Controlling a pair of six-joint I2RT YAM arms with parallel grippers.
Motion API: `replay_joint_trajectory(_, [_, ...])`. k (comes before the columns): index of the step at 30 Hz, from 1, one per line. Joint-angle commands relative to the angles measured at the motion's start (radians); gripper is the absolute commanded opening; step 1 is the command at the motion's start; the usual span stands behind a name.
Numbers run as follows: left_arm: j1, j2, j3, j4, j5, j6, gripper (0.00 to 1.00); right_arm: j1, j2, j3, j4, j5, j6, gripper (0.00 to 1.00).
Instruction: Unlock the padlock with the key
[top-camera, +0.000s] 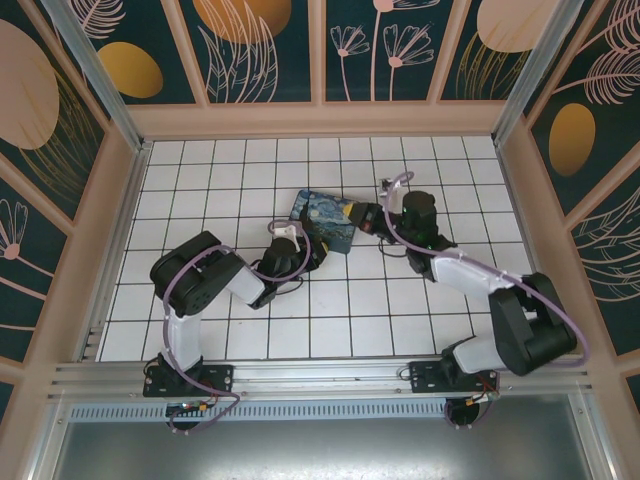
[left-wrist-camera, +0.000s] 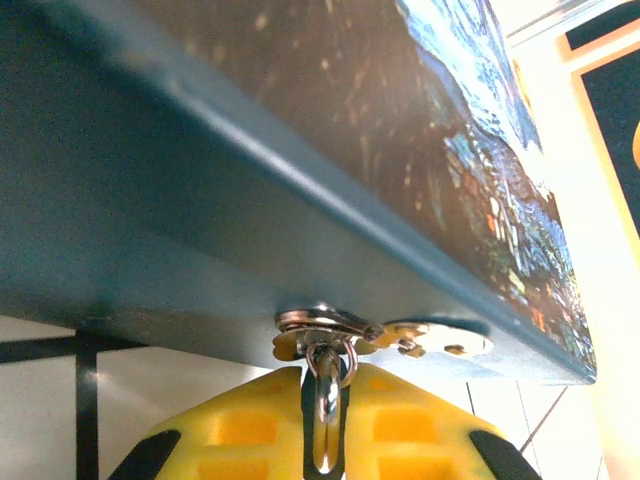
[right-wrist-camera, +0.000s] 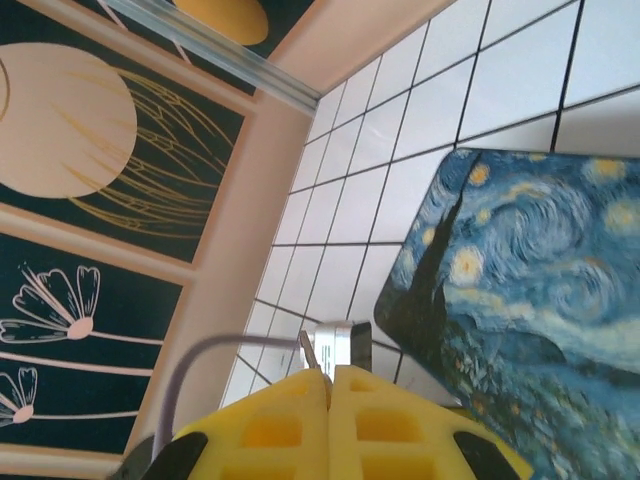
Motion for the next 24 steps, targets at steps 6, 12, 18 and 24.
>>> replay_joint_trajectory(6, [0.009,-0.079,-0.009,-0.148,0.123,-0.036,0.00,0.034,-0.130,-0.258,0.089,-0.018,0.083,0.00])
replay_joint_trajectory(12, [0.028,-0.100,-0.009,-0.144,0.244,-0.078,0.00,0.105,-0.110,-0.385,0.208,0.037,0.157,0.00])
replay_joint_trajectory(18, [0.040,-0.133,-0.022,-0.124,0.324,-0.114,0.00,0.161,-0.032,-0.430,0.323,0.056,0.203,0.00])
replay_joint_trajectory(24, [0.040,-0.176,-0.042,-0.110,0.343,-0.158,0.00,0.180,0.033,-0.433,0.384,0.099,0.271,0.00])
